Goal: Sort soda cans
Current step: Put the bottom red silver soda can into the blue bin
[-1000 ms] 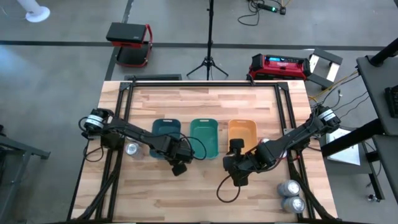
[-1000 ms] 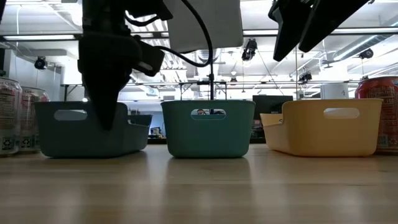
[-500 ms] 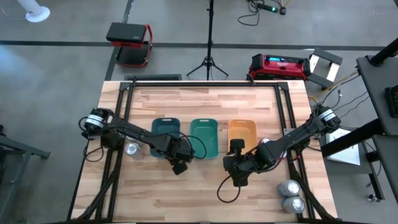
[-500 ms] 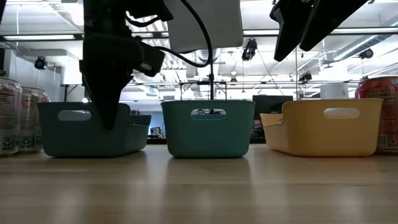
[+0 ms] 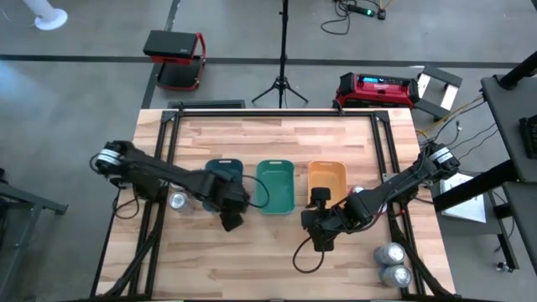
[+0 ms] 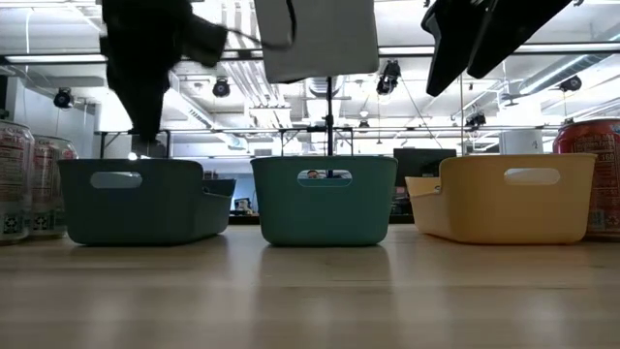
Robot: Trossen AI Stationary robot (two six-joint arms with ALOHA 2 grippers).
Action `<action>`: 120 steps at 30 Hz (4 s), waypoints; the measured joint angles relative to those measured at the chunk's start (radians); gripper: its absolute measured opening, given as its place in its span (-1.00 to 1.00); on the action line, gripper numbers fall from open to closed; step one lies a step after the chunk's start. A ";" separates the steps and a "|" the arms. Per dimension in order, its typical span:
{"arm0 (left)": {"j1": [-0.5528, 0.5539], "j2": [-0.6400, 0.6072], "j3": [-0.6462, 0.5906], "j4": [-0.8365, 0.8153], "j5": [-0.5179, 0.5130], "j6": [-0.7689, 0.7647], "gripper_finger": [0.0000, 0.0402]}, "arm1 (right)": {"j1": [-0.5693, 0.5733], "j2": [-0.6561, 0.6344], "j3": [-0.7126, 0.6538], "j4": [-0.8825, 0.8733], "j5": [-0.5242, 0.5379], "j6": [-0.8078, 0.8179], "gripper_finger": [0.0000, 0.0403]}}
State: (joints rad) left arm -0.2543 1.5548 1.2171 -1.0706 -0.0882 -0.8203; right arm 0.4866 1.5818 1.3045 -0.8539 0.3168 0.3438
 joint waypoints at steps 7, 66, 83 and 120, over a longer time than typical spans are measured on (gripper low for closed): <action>-0.005 -0.223 0.000 -0.195 -0.102 -0.172 0.27 | 0.000 0.000 0.000 0.031 0.001 -0.015 0.78; -0.132 -0.493 -0.406 -0.225 -0.045 -0.591 0.56 | 0.018 -0.002 -0.076 0.328 0.106 -0.137 0.78; -0.208 -0.490 -0.414 -0.183 -0.094 -0.557 0.57 | 0.017 -0.003 -0.169 0.554 0.130 -0.186 0.78; -0.217 -0.489 -0.523 -0.074 -0.149 -0.630 0.41 | 0.015 -0.003 -0.214 0.628 0.126 -0.160 0.78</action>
State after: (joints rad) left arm -0.4712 1.0660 0.6946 -1.1446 -0.2375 -1.4500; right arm 0.5018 1.5784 1.0904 -0.2264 0.4427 0.1839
